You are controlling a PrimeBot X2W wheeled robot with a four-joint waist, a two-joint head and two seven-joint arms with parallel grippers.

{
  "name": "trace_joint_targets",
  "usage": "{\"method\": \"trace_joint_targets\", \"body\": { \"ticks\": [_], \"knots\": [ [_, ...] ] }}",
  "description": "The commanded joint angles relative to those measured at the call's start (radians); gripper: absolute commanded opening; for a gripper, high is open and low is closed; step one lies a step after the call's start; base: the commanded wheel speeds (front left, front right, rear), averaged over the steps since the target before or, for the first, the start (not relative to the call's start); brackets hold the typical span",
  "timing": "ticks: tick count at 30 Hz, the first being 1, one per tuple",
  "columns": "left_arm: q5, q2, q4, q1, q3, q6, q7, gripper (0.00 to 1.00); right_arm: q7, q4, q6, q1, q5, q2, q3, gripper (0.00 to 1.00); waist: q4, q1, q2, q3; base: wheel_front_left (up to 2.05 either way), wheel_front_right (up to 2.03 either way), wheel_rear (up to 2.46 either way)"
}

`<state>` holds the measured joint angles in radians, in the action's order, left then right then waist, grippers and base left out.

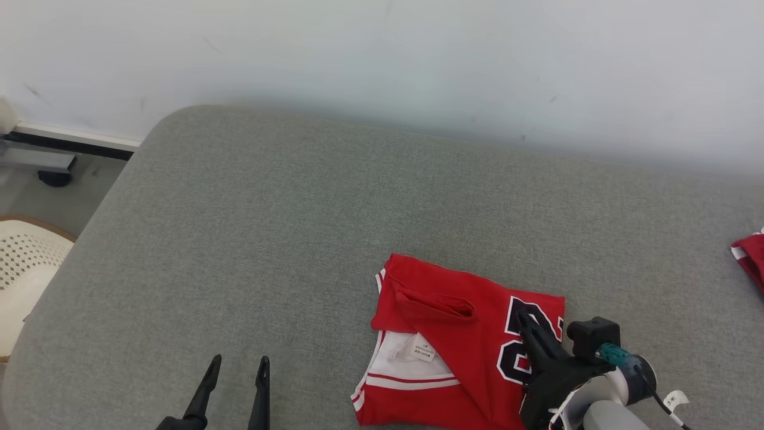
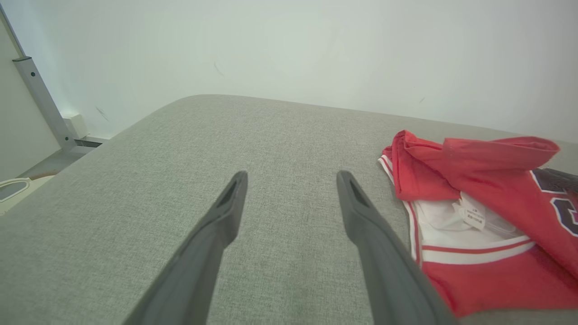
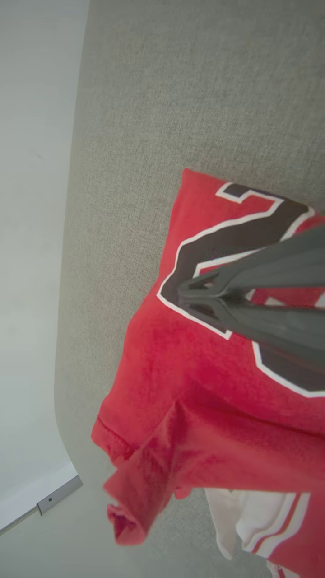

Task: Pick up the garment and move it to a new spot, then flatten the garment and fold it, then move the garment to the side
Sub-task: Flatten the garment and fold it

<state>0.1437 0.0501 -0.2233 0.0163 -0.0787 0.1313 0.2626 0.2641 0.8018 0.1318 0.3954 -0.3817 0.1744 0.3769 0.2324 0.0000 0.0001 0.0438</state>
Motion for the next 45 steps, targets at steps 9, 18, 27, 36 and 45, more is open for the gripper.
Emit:
{"method": "trace_joint_targets", "body": {
  "ticks": [9, 18, 27, 36, 45],
  "knots": [
    [0.002, 0.0, -0.004, -0.009, 0.001, -0.001, 0.002, 1.0, 0.0, 0.042, -0.002, 0.014, -0.038, -0.052, 0.062, 0.0, 0.02, 0.0, -0.0001, -0.001, 0.0, 0.0, 0.0],
    [0.001, 0.0, -0.002, -0.016, 0.001, -0.001, 0.002, 1.0, 0.0, -0.023, -0.002, -0.031, -0.112, -0.101, 0.174, 0.0, 0.033, 0.0, -0.0001, -0.002, 0.0, 0.0, 0.0],
    [0.016, 0.0, 0.003, -0.005, 0.003, -0.001, 0.002, 1.0, 0.0, -0.101, -0.002, -0.089, -0.212, -0.105, 0.417, 0.0, 0.034, 0.0, -0.0001, -0.004, 0.0, 0.0, 0.0],
    [0.006, 0.0, 0.011, 0.02, 0.022, -0.002, 0.002, 1.0, 0.0, -0.236, -0.002, -0.082, -0.21, -0.048, 0.332, 0.0, -0.003, 0.0, -0.0001, -0.026, 0.0, 0.0, 0.0],
    [-0.009, 0.0, 0.028, 0.028, 0.032, -0.003, 0.002, 1.0, 0.0, -0.41, -0.002, -0.201, -0.077, -0.01, -0.025, 0.0, -0.063, 0.0, -0.0001, -0.046, 0.0, 0.0, 0.0]
  ]
}}
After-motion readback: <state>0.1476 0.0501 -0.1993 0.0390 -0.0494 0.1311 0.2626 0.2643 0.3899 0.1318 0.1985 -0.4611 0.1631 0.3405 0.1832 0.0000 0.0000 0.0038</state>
